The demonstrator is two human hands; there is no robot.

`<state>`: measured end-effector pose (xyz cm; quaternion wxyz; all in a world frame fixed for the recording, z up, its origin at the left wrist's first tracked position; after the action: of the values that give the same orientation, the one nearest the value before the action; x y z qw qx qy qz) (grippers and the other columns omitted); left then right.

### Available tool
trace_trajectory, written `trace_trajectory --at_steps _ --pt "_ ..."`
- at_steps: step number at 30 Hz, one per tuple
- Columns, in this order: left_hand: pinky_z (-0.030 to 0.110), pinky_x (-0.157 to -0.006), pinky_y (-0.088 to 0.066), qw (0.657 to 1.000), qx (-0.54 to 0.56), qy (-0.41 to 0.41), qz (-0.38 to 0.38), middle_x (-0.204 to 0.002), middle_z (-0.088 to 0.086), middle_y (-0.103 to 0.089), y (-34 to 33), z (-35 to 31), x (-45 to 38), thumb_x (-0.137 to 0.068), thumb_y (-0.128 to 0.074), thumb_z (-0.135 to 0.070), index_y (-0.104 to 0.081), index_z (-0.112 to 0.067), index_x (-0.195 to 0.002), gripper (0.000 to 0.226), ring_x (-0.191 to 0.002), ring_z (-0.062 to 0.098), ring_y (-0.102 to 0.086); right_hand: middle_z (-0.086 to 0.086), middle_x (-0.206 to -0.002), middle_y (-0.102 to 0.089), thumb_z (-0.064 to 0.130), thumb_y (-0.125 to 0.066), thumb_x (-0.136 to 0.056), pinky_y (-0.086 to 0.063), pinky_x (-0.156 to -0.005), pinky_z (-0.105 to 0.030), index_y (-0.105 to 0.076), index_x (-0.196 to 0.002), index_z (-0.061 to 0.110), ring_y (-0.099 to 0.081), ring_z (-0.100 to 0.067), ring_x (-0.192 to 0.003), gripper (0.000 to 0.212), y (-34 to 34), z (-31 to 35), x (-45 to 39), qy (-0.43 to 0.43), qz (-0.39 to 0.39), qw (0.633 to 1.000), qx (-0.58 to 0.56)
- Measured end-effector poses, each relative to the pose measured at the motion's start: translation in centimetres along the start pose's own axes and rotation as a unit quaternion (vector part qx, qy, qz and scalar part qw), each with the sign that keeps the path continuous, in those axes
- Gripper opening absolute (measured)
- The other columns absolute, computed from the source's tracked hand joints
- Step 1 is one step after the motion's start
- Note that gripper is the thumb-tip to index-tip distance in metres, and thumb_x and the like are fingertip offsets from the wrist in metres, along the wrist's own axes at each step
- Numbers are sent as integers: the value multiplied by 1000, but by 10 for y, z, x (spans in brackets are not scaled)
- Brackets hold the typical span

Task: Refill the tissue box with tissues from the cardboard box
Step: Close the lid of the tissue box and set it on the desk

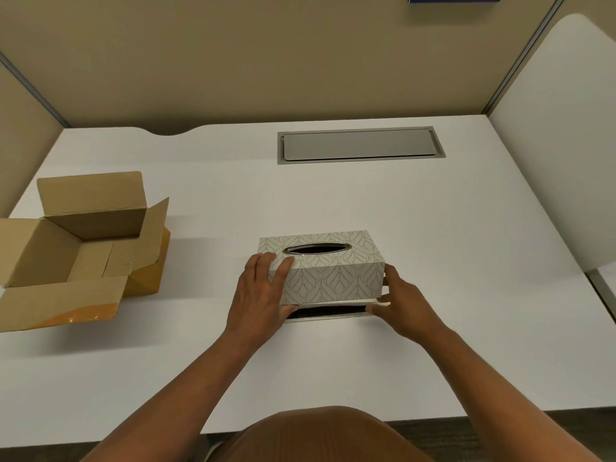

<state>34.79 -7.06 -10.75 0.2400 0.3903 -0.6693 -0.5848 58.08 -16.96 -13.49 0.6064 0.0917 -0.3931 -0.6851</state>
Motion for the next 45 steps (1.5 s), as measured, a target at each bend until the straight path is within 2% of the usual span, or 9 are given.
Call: trace_trajectory --at_steps 3,11,21,23,25,28,33,37,45 --pt "46 -100 -48 1000 -5 2 -1 -138 14 -43 1 -1 0 -60 -88 -49 -40 -20 -141 99 -130 34 -38 11 -117 -61 19 -75 -82 -49 -76 -27 -33 -140 29 -65 -16 -92 72 -2 -2 2 8 -42 999 16" --pt "48 -105 -45 1000 -16 0 -1 -142 15 -41 0 -1 -4 -61 -84 -55 -43 -18 -140 96 -136 36 -35 4 -114 -71 22 -67 -90 -43 -73 -27 -39 -141 28 -68 -18 -97 59 -5 -12 2 14 -102 994 43" --pt "42 -101 -47 999 -4 -25 -25 -137 13 -47 -1 -7 7 -63 -79 -64 -46 -17 -134 91 -130 32 -39 14 -120 -62 33 -76 -83 -45 -80 -26 -38 -138 28 -61 -10 -100 67 -11 -14 5 35 -74 997 18" --pt "33 -90 -49 997 57 -7 -47 -135 9 -48 9 -5 8 -75 -69 -66 -54 -17 -129 75 -129 28 -41 23 -121 -56 51 -71 -82 -46 -82 -27 -39 -138 31 -57 -4 -102 67 -8 -11 6 50 -63 997 10" --pt "29 -73 -53 991 106 21 -72 -127 2 -51 20 -1 6 -86 -60 -59 -60 -20 -121 52 -122 22 -44 25 -120 -59 66 -49 -89 -48 -82 -26 -45 -133 34 -59 -2 -103 55 -3 -6 8 64 -81 994 -18" --pt "33 -54 -56 989 115 7 -92 -113 -3 -55 26 1 2 -93 -53 -49 -65 -21 -110 35 -112 20 -48 23 -112 -65 64 -28 -96 -48 -80 -24 -54 -122 33 -60 2 -102 48 5 -1 12 65 -130 986 -78" --pt "28 -50 -52 989 106 -52 -89 -109 1 -57 22 3 8 -92 -59 -41 -67 -18 -106 28 -108 20 -50 16 -98 -69 69 -33 -91 -45 -70 -21 -61 -113 25 -62 1 -92 57 8 -2 13 32 -179 980 -85" --pt "30 -52 -56 992 71 -90 -57 -106 5 -61 6 -2 25 -85 -74 -34 -70 -15 -101 25 -106 23 -51 19 -90 -67 63 -49 -89 -48 -70 -28 -62 -105 25 -64 -7 -85 43 -1 -15 15 -2 -179 982 -68" --pt "33 -57 -59 991 59 -103 -57 -106 8 -63 -3 -2 33 -82 -77 -29 -71 -14 -102 26 -108 24 -48 20 -97 -65 54 -55 -91 -57 -75 -35 -60 -113 24 -67 -4 -80 38 -13 -23 15 -24 -165 983 -75"
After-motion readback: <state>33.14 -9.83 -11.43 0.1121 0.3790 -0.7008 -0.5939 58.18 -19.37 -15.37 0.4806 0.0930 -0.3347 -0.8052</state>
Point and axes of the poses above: each hand's wrist, its own x-axis away from the middle knuckle, its own y-axis out of the back of the hand, z = x × y, the point moved 9 cm from there along -x, towards the middle knuckle
